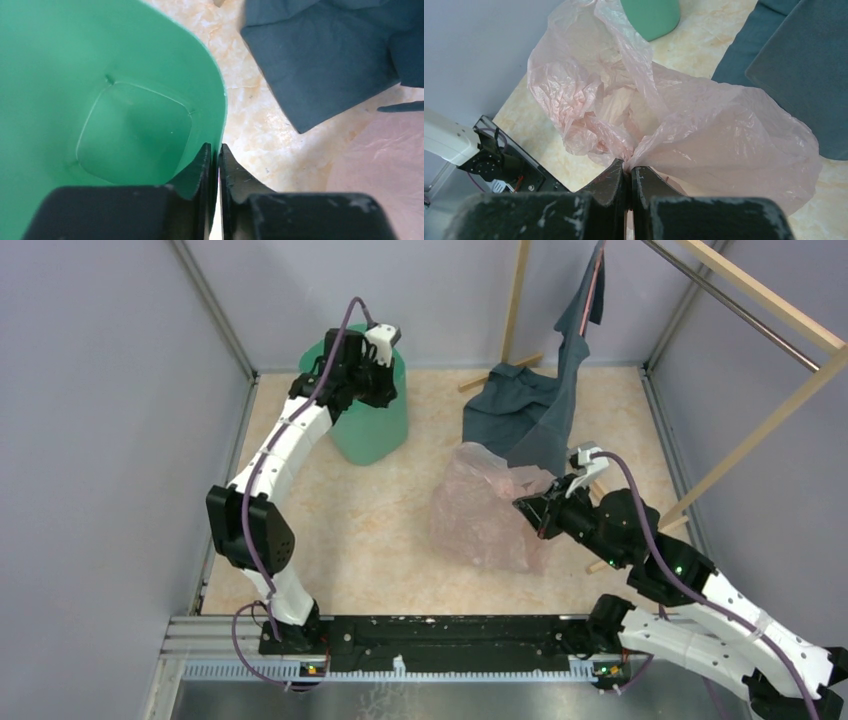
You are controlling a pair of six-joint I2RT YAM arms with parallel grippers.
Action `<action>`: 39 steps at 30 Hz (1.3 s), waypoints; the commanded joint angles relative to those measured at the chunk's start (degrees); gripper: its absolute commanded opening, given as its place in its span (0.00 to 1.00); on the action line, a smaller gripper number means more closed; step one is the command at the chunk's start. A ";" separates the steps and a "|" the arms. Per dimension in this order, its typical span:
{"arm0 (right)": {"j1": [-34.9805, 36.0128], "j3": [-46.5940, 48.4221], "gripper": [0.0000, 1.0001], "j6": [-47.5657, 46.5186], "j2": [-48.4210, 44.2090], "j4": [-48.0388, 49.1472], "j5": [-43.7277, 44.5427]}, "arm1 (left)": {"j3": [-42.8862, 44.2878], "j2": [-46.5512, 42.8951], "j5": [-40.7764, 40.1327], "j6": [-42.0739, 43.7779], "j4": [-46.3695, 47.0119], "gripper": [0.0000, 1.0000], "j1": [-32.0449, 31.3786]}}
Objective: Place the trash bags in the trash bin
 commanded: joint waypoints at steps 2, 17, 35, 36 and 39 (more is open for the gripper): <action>0.45 0.73 0.00 0.48 -1.01 1.56 -0.11 | 0.53 -5.64 0.99 -2.40 -2.87 0.04 -1.29; 0.44 2.78 0.00 -2.91 -6.93 -3.12 2.00 | -3.70 -11.96 -29.32 -27.22 -8.89 0.00 -28.69; 0.44 7.10 0.00 4.28 -14.34 -6.67 -12.32 | 0.38 -3.84 -35.81 -48.14 -16.44 0.20 -39.17; 0.49 7.68 0.00 4.47 -14.77 -7.16 -12.30 | -0.17 -4.25 -33.66 -46.69 -13.77 0.31 -39.17; 0.44 8.63 0.00 4.70 -16.17 -8.06 -12.01 | 0.01 -5.51 -29.83 -43.53 -9.37 0.52 -39.17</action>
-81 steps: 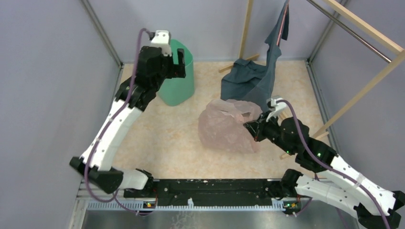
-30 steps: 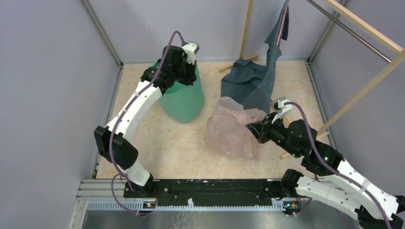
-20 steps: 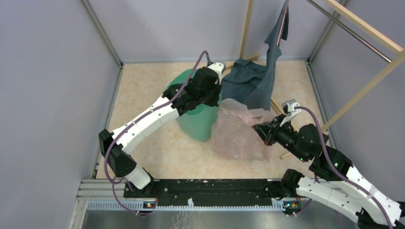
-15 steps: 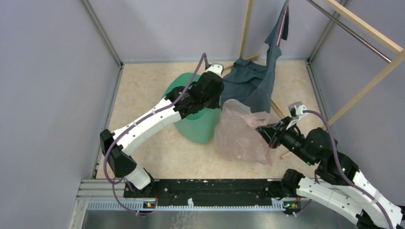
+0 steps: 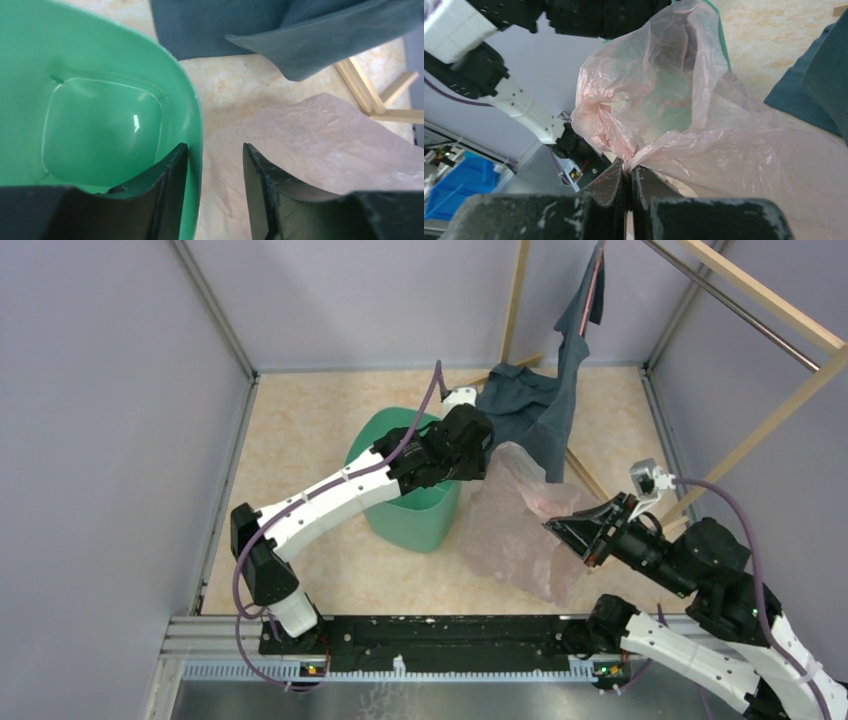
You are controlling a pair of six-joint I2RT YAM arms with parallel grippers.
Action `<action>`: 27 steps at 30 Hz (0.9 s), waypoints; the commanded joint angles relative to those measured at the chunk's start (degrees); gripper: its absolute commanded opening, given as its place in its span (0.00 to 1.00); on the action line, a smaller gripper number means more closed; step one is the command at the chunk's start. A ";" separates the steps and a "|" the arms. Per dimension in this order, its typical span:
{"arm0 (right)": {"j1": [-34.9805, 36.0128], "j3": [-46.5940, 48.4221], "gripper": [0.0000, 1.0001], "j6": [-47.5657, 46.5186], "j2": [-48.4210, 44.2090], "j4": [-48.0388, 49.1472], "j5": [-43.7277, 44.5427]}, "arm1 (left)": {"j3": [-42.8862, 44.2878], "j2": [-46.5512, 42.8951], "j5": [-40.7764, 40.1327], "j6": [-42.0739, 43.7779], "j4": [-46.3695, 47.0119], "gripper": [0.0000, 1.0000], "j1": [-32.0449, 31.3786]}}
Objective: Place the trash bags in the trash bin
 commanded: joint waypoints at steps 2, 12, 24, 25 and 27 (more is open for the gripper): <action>0.44 4.75 0.00 1.64 -2.77 -1.29 -1.28 | -0.18 -3.05 9.20 3.26 9.11 0.59 -0.18; 0.49 12.41 0.00 -0.57 1.49 6.70 -13.01 | -7.73 -18.14 16.99 12.41 15.33 0.98 -0.44; 0.44 18.90 0.00 8.11 20.35 37.96 -29.90 | -6.69 -25.95 11.19 30.98 2.25 0.99 12.42; 0.44 20.50 0.00 8.19 21.89 38.21 -29.84 | -7.25 -26.24 12.54 32.24 2.85 0.99 15.15; 0.44 23.22 0.00 7.49 24.16 38.17 -28.55 | -7.90 -26.29 13.68 34.32 4.09 0.99 19.51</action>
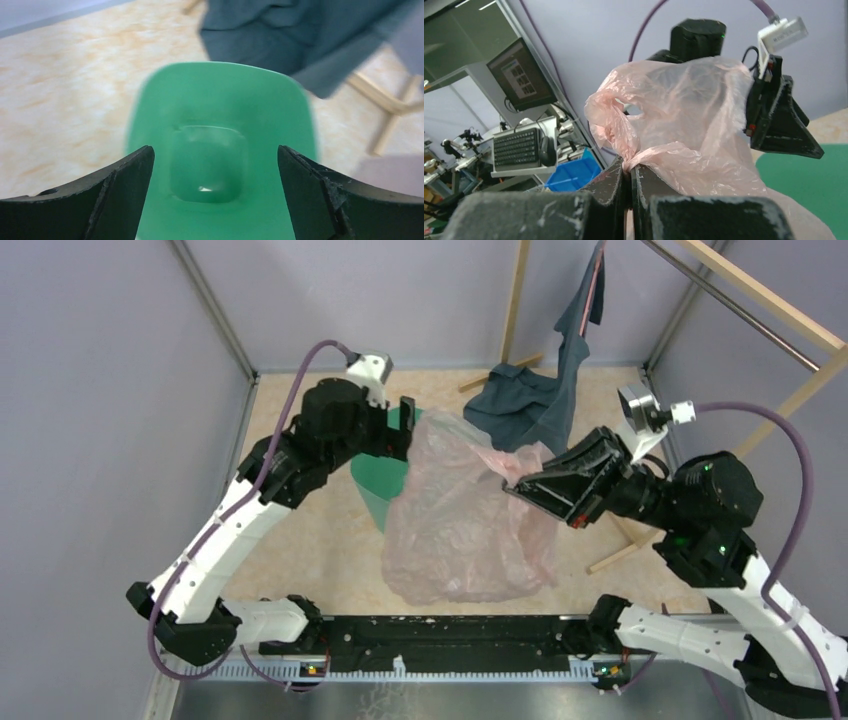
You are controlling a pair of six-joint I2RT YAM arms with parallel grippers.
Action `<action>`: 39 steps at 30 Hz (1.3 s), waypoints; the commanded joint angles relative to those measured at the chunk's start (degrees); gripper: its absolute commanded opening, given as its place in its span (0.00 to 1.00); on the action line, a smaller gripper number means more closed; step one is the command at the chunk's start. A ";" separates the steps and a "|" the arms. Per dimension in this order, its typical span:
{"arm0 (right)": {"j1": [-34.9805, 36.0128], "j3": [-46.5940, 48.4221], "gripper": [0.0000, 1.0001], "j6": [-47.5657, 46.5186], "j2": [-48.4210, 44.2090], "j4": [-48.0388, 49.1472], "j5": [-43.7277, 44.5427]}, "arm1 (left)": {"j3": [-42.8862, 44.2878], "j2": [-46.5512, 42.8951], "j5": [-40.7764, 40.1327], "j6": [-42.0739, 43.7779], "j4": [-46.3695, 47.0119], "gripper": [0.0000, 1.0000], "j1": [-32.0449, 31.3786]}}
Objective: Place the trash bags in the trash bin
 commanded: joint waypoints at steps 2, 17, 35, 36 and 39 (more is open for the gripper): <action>0.44 9.08 0.00 -1.59 4.93 5.90 0.52 | -0.78 -1.09 1.87 8.91 1.65 0.99 9.82; 0.44 8.12 0.00 -11.24 0.83 4.02 37.29 | -14.05 -0.81 10.00 6.92 6.78 0.85 21.68; 0.44 20.12 0.00 -4.89 15.05 9.23 31.02 | -17.75 -9.64 23.16 -1.62 -1.01 0.41 21.46; 0.44 20.08 0.00 -2.93 16.07 11.49 30.10 | -17.98 -9.86 25.33 -2.47 -0.58 0.42 21.47; 0.44 19.20 0.00 4.87 19.17 18.54 28.05 | -18.96 -11.03 30.29 -4.44 0.63 0.46 21.46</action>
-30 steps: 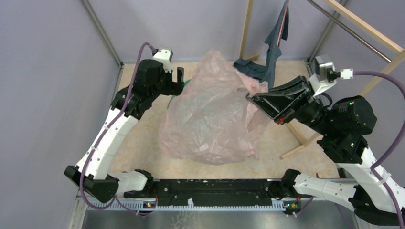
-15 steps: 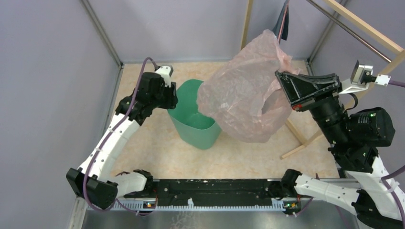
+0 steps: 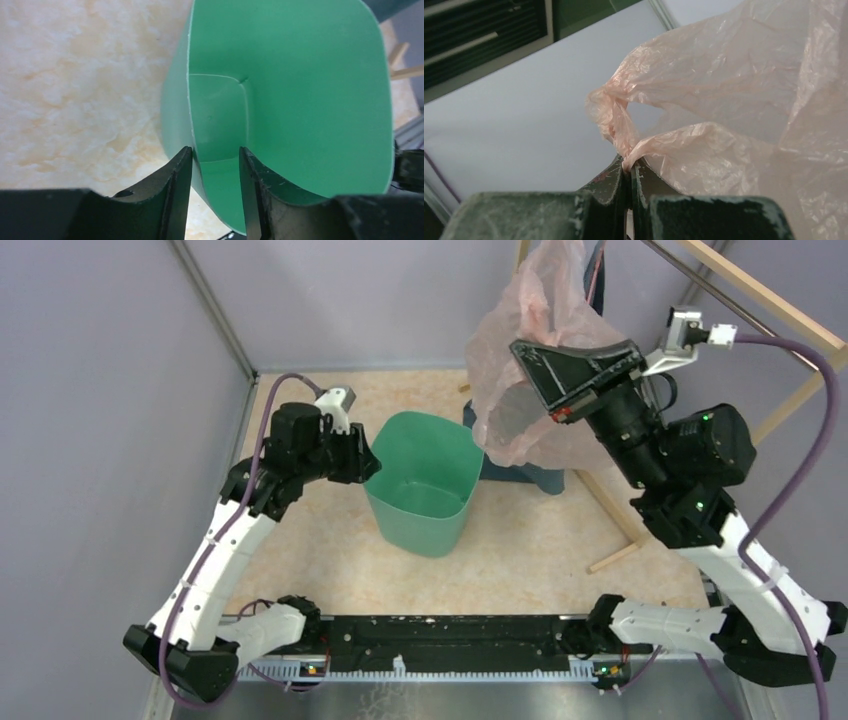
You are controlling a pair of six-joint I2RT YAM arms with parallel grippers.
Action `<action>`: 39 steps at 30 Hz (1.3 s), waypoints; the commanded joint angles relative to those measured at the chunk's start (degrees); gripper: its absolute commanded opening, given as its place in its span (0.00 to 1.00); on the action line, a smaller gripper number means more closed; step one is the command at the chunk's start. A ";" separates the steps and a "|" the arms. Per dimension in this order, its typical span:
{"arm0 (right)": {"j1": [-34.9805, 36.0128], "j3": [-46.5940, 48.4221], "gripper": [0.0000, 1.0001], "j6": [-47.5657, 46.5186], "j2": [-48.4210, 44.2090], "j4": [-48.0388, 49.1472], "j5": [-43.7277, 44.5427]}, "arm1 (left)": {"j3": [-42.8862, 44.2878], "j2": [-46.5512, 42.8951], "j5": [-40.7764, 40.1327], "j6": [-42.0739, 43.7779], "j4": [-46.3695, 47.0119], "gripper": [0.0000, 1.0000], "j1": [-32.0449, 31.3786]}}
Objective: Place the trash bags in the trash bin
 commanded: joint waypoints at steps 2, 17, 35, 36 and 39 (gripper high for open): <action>0.47 0.83 0.00 15.15 5.77 15.42 -6.07 | -2.34 -3.49 11.17 -4.84 2.47 0.48 -0.22; 7.07 4.39 0.00 23.68 14.02 21.76 -9.07 | -8.64 -22.64 -3.27 -2.36 2.24 0.67 -0.22; 7.10 -18.11 0.00 10.92 -6.84 -10.47 28.34 | -0.97 -26.93 -8.23 -3.19 4.39 0.90 -0.22; 7.06 -18.49 0.00 7.52 -7.64 -9.62 26.42 | 0.53 -26.00 -10.02 -3.96 4.34 0.90 -0.22; 7.06 -17.67 0.00 -1.17 -8.71 -11.05 21.06 | 7.64 -18.92 -10.32 -7.41 2.43 0.86 -0.22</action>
